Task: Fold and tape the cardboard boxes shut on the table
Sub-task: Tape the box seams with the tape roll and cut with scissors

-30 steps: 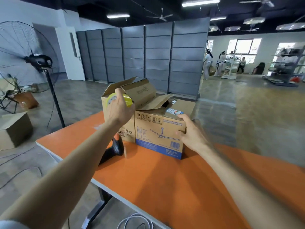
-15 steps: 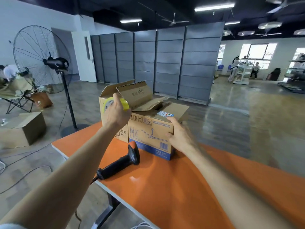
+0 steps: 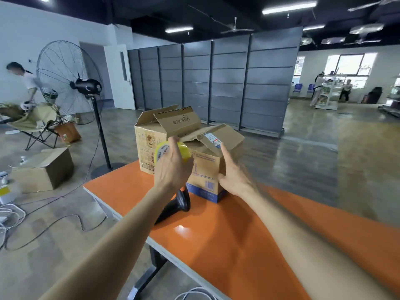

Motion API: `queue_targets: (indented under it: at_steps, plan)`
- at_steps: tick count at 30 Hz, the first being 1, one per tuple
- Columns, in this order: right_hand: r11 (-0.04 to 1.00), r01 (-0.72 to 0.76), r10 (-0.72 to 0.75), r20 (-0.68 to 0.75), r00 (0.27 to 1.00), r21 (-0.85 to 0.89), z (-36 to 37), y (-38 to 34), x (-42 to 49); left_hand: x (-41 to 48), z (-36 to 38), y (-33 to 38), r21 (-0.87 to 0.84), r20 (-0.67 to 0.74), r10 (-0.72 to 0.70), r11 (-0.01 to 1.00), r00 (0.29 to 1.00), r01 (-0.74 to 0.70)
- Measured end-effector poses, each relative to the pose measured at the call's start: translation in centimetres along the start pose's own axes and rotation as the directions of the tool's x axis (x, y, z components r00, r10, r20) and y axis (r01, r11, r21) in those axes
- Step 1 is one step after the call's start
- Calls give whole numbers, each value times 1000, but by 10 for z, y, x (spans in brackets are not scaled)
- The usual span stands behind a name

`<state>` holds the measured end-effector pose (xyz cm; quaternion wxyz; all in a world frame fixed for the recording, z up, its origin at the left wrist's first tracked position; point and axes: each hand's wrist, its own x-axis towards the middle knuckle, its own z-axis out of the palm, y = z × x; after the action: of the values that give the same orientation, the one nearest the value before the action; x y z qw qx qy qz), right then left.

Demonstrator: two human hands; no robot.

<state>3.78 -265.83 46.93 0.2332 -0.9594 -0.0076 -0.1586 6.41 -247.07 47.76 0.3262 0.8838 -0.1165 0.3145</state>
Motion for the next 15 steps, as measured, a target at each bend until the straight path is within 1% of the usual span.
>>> queue_targets:
  at_steps: [2, 4, 7, 10, 15]
  plan:
    - [1000, 3, -3, -6, 1000, -6, -10, 4, -16, -15, -4, 21, -19, -2, 44, 999, 999, -44]
    - [999, -20, 20, -2, 1000, -33, -20, 11, -35, -36, -9, 41, -36, -14, 118, 992, 993, -118]
    - [999, -19, 19, -2, 1000, -49, -36, 27, -72, -72, -11, 72, -160, -22, 217, 963, 976, -217]
    - [993, -16, 14, -16, 1000, -115, -51, 42, -119, -110, -3, 106, -258, 9, 303, 921, 953, -291]
    - [969, -184, 176, -60, 983, -168, -83, 73, -199, -167, 18, 158, -427, 127, 376, 856, 918, -291]
